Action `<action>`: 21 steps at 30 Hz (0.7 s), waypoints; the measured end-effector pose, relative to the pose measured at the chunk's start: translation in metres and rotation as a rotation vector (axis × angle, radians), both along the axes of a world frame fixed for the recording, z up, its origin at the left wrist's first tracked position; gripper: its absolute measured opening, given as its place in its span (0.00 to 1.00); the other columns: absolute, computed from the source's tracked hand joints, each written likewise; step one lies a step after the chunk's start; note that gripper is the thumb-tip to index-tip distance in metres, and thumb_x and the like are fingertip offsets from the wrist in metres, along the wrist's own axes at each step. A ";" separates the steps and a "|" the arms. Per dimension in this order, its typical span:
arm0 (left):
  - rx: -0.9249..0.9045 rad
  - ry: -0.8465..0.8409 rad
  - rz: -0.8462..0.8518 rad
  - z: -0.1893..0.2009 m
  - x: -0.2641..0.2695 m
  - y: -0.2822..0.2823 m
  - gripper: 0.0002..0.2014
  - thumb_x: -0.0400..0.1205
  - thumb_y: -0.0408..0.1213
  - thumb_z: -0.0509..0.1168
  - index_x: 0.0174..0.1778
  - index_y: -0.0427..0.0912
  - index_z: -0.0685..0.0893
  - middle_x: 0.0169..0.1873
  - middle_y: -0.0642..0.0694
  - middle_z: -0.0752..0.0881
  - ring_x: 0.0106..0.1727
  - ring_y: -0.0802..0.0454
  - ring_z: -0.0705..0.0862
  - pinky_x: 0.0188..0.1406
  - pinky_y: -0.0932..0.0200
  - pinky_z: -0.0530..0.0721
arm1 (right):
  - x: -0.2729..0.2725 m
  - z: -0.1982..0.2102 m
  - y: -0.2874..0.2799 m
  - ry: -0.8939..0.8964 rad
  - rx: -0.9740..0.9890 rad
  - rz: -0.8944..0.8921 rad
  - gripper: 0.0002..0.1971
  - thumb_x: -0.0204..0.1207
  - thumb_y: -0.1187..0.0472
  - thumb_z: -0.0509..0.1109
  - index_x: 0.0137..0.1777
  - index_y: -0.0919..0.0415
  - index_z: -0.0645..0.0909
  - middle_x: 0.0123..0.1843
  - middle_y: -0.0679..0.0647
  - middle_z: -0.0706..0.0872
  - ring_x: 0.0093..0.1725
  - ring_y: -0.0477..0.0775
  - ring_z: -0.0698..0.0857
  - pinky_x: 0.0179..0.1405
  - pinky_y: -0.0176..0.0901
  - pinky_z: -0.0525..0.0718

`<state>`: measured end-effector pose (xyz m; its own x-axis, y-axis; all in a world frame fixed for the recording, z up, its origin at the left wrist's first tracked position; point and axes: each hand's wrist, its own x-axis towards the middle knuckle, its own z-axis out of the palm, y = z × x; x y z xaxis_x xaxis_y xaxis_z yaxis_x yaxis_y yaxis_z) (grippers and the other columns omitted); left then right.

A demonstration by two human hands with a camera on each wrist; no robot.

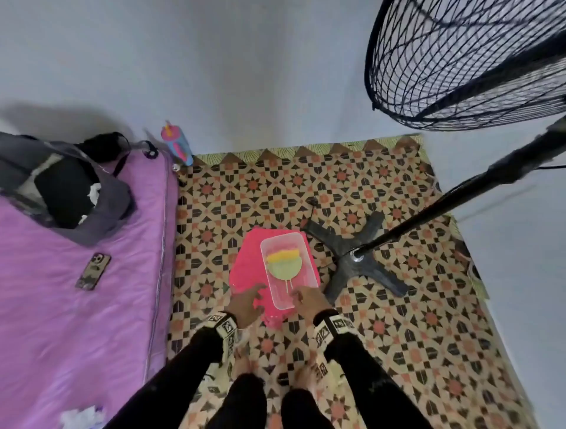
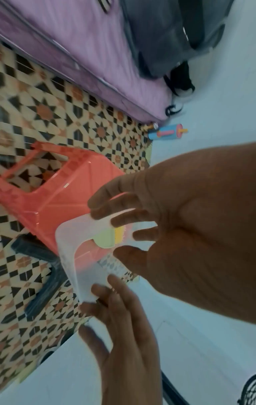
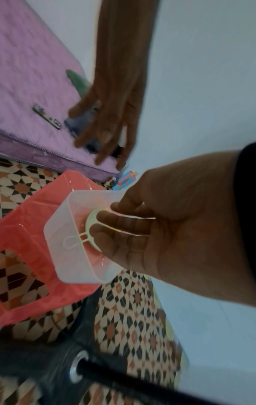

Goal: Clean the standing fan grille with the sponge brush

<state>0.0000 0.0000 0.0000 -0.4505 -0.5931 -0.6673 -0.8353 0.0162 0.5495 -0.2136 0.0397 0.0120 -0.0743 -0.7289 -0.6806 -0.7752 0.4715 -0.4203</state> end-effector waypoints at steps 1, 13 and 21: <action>-0.065 0.024 0.005 -0.012 -0.010 -0.013 0.35 0.87 0.36 0.68 0.89 0.52 0.61 0.79 0.41 0.75 0.68 0.44 0.84 0.70 0.47 0.85 | 0.004 -0.020 -0.015 0.035 -0.009 0.015 0.13 0.88 0.57 0.59 0.62 0.57 0.85 0.55 0.55 0.90 0.56 0.57 0.88 0.56 0.47 0.85; -0.300 -0.079 -0.092 -0.072 -0.037 -0.086 0.62 0.75 0.48 0.83 0.91 0.37 0.45 0.90 0.38 0.44 0.86 0.36 0.65 0.85 0.42 0.67 | 0.029 -0.134 -0.059 0.406 0.030 0.160 0.17 0.89 0.50 0.60 0.63 0.59 0.83 0.61 0.55 0.88 0.60 0.59 0.87 0.59 0.47 0.81; -0.289 -0.015 -0.144 -0.031 -0.032 -0.088 0.47 0.84 0.34 0.72 0.92 0.44 0.47 0.90 0.39 0.43 0.80 0.33 0.75 0.77 0.40 0.79 | 0.020 -0.049 -0.055 0.414 -0.094 0.189 0.15 0.91 0.62 0.54 0.69 0.65 0.79 0.67 0.61 0.85 0.67 0.64 0.84 0.66 0.53 0.80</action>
